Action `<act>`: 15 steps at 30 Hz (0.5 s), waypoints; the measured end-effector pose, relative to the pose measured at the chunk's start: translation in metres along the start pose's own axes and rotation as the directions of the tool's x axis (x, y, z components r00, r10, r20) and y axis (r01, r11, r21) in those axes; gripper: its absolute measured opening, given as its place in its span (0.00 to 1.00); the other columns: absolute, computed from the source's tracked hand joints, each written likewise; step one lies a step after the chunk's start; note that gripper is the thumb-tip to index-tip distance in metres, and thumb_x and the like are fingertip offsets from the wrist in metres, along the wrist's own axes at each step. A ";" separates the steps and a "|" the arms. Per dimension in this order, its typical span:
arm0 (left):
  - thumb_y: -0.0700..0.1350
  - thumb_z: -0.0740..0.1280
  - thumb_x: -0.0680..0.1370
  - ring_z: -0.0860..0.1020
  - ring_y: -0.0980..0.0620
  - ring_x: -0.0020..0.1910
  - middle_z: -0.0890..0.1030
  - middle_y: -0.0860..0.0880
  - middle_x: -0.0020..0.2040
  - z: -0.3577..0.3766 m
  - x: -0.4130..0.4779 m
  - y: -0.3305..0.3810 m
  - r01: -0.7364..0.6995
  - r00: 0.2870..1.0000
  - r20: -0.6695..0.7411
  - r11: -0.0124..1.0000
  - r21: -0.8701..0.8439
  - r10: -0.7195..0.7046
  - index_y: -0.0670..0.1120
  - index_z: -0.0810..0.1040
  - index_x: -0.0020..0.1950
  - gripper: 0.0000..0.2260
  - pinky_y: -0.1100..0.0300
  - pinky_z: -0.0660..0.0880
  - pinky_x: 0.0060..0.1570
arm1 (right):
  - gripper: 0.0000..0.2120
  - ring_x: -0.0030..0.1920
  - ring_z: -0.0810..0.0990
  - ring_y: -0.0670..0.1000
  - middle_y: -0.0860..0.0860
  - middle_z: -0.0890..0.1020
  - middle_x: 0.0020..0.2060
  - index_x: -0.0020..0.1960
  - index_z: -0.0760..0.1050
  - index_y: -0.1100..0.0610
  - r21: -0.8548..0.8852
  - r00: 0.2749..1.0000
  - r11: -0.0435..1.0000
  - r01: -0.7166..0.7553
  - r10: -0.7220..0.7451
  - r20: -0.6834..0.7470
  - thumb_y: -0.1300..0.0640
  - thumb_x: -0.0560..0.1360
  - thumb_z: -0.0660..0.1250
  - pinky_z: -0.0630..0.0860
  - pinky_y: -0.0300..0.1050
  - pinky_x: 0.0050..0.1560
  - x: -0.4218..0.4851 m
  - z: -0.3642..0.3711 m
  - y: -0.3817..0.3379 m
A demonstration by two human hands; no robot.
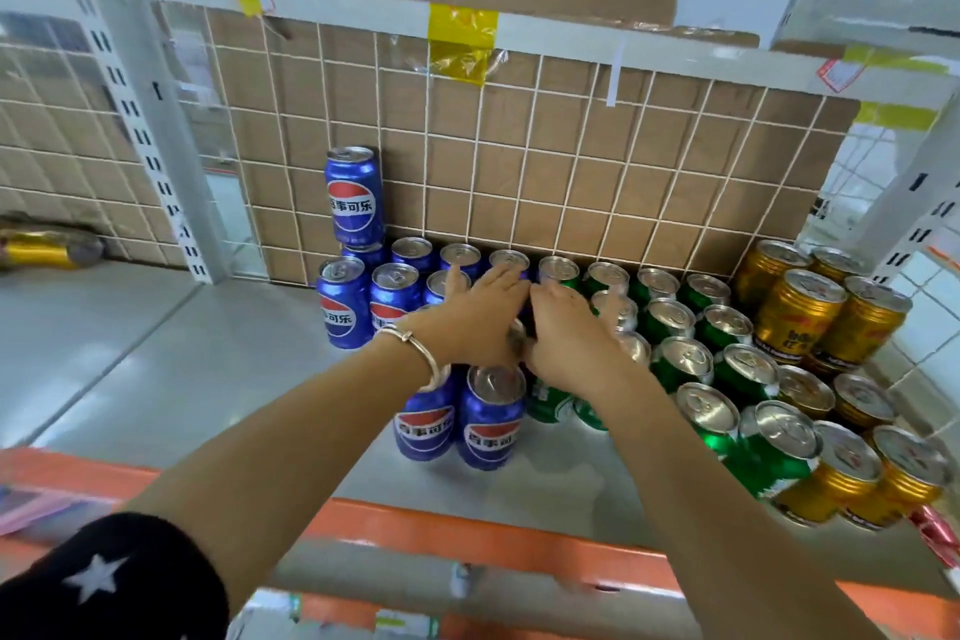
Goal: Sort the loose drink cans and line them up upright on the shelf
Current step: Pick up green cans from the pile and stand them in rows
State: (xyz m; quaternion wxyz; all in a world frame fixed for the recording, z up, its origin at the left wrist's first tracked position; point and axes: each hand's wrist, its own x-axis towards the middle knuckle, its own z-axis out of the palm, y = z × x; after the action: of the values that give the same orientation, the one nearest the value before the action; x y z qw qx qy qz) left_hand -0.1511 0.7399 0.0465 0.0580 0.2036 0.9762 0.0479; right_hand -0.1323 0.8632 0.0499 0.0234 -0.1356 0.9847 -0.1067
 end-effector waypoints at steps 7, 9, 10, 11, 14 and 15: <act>0.49 0.69 0.73 0.74 0.46 0.61 0.77 0.46 0.61 -0.015 -0.106 -0.103 0.075 0.955 -0.275 0.989 -0.129 -0.108 0.45 0.74 0.62 0.20 0.54 0.67 0.64 | 0.15 0.61 0.73 0.56 0.49 0.77 0.54 0.57 0.70 0.48 0.145 0.977 0.967 0.208 -0.199 -0.079 0.53 0.70 0.63 0.64 0.59 0.67 0.015 0.020 -0.118; 0.52 0.67 0.72 0.70 0.46 0.66 0.73 0.45 0.67 -0.010 -0.150 -0.140 0.153 0.959 -0.207 0.967 -0.205 -0.195 0.45 0.70 0.69 0.26 0.53 0.64 0.67 | 0.13 0.61 0.73 0.55 0.49 0.76 0.53 0.57 0.70 0.47 0.138 0.957 0.947 0.289 -0.284 -0.055 0.54 0.73 0.63 0.62 0.58 0.67 0.011 0.029 -0.158; 0.54 0.65 0.73 0.66 0.47 0.70 0.68 0.47 0.71 -0.006 -0.174 -0.158 0.233 0.949 -0.164 0.948 -0.218 -0.271 0.48 0.66 0.71 0.28 0.52 0.61 0.70 | 0.16 0.65 0.70 0.55 0.50 0.76 0.59 0.62 0.69 0.48 0.103 0.947 0.942 0.320 -0.321 -0.005 0.54 0.75 0.62 0.57 0.58 0.69 0.008 0.034 -0.180; 0.54 0.65 0.75 0.62 0.49 0.73 0.64 0.49 0.73 -0.002 -0.197 -0.176 0.319 0.929 -0.120 0.923 -0.216 -0.350 0.49 0.64 0.73 0.28 0.50 0.57 0.71 | 0.20 0.70 0.66 0.53 0.50 0.71 0.67 0.69 0.65 0.48 0.060 0.931 0.933 0.354 -0.358 0.070 0.53 0.77 0.61 0.51 0.59 0.71 0.005 0.040 -0.202; 0.51 0.65 0.77 0.59 0.50 0.74 0.62 0.50 0.75 0.008 -0.255 -0.219 0.449 0.882 -0.052 0.869 -0.207 -0.468 0.49 0.63 0.73 0.26 0.49 0.57 0.72 | 0.27 0.76 0.54 0.51 0.48 0.57 0.76 0.77 0.53 0.50 -0.013 0.848 0.867 0.499 -0.485 0.215 0.48 0.80 0.56 0.45 0.56 0.73 -0.005 0.057 -0.272; 0.50 0.65 0.77 0.62 0.48 0.73 0.65 0.48 0.73 0.008 -0.272 -0.229 0.467 0.871 -0.060 0.861 -0.202 -0.487 0.48 0.66 0.72 0.24 0.49 0.60 0.70 | 0.27 0.76 0.54 0.50 0.48 0.57 0.76 0.77 0.53 0.49 -0.018 0.827 0.847 0.532 -0.514 0.228 0.47 0.81 0.56 0.46 0.57 0.74 -0.007 0.064 -0.294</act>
State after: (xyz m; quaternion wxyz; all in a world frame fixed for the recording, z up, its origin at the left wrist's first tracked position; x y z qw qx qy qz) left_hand 0.0076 0.4222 0.0369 0.0332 -0.0537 0.9893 0.1315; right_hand -0.0437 0.5754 0.0511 0.0940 -0.4116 0.9049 -0.0538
